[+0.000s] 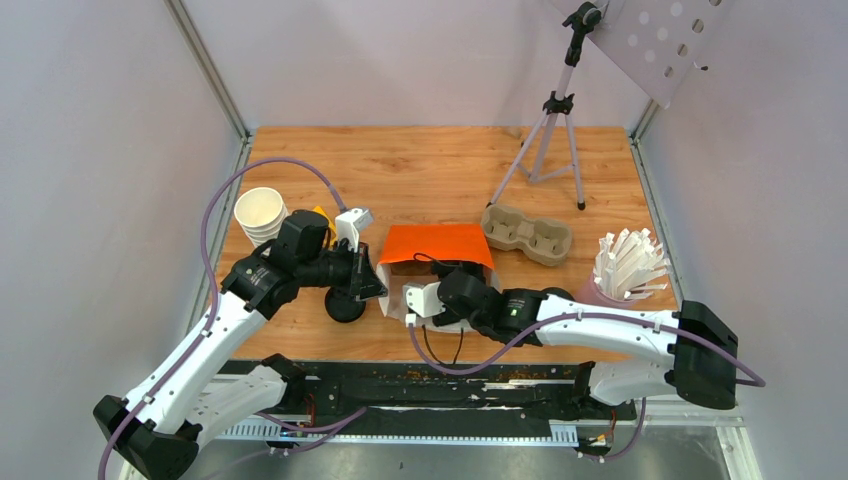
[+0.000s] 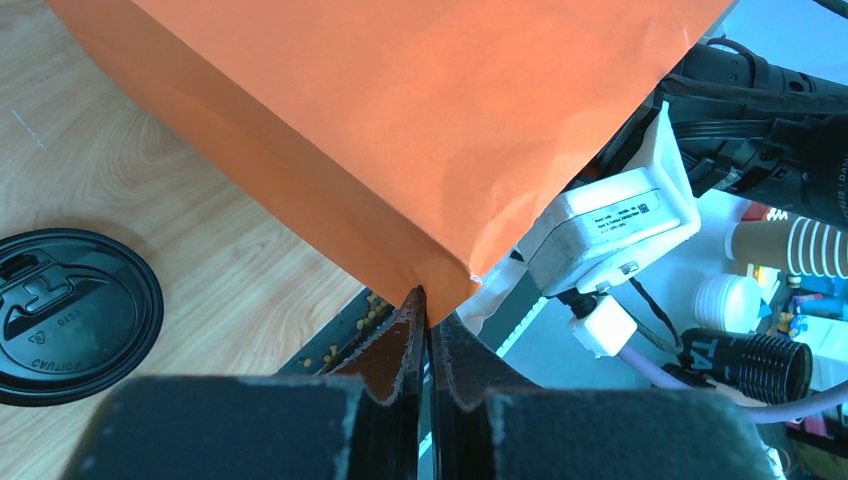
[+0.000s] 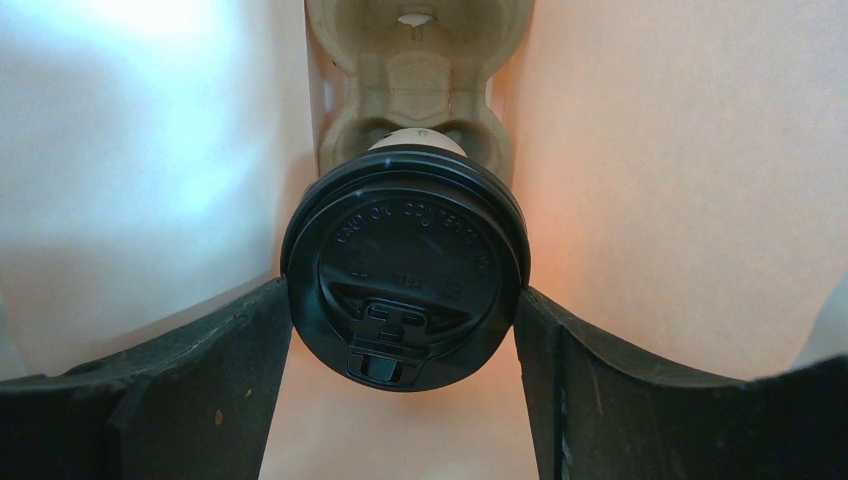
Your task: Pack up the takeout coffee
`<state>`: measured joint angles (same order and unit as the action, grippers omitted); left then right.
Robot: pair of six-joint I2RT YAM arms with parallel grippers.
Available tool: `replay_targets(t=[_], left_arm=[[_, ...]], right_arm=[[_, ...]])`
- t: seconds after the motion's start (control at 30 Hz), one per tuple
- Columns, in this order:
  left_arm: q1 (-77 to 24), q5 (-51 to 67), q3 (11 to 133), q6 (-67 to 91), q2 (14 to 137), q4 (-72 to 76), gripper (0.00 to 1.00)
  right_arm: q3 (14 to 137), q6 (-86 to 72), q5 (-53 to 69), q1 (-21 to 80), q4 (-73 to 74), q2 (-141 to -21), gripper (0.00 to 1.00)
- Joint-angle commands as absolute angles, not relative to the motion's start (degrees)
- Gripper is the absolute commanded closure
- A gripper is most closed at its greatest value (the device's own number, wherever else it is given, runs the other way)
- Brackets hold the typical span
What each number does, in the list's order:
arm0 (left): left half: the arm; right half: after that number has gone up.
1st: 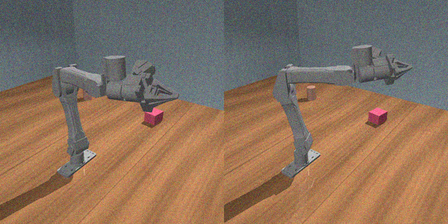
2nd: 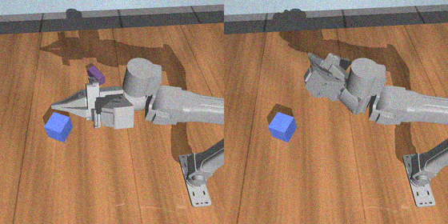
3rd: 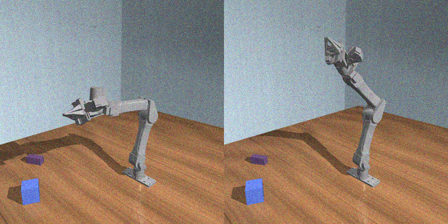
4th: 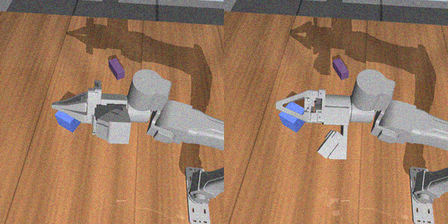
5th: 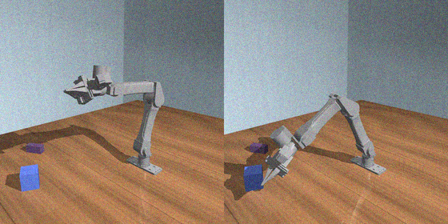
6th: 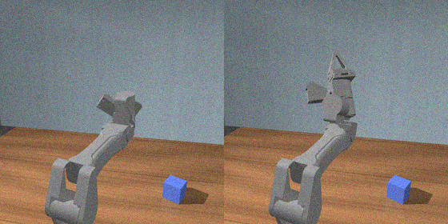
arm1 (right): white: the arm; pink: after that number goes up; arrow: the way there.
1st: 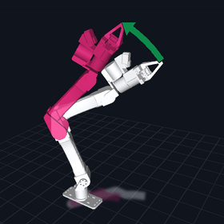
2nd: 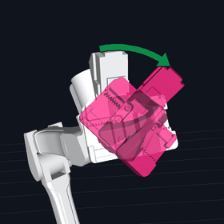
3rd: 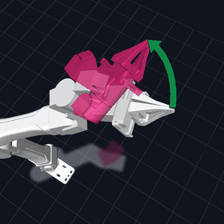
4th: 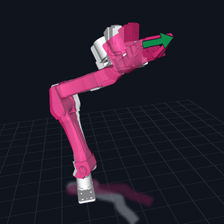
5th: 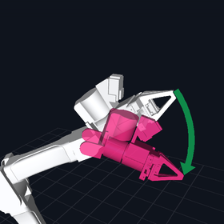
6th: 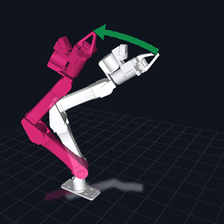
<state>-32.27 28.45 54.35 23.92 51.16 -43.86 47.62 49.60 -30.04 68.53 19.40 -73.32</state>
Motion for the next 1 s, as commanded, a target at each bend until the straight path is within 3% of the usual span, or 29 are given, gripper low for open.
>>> replay_targets(t=[0.0, 0.97], left_arm=[[-32.6, 29.8, 54.8, 24.4, 50.9, -41.6, 0.91], [-32.6, 30.5, 53.4, 24.9, 50.3, -40.7, 0.91]], right_arm=[[48.3, 49.0, -31.4, 68.3, 18.0, -73.1, 0.28], [45.7, 46.3, -31.7, 66.9, 16.0, -72.3, 0.28]])
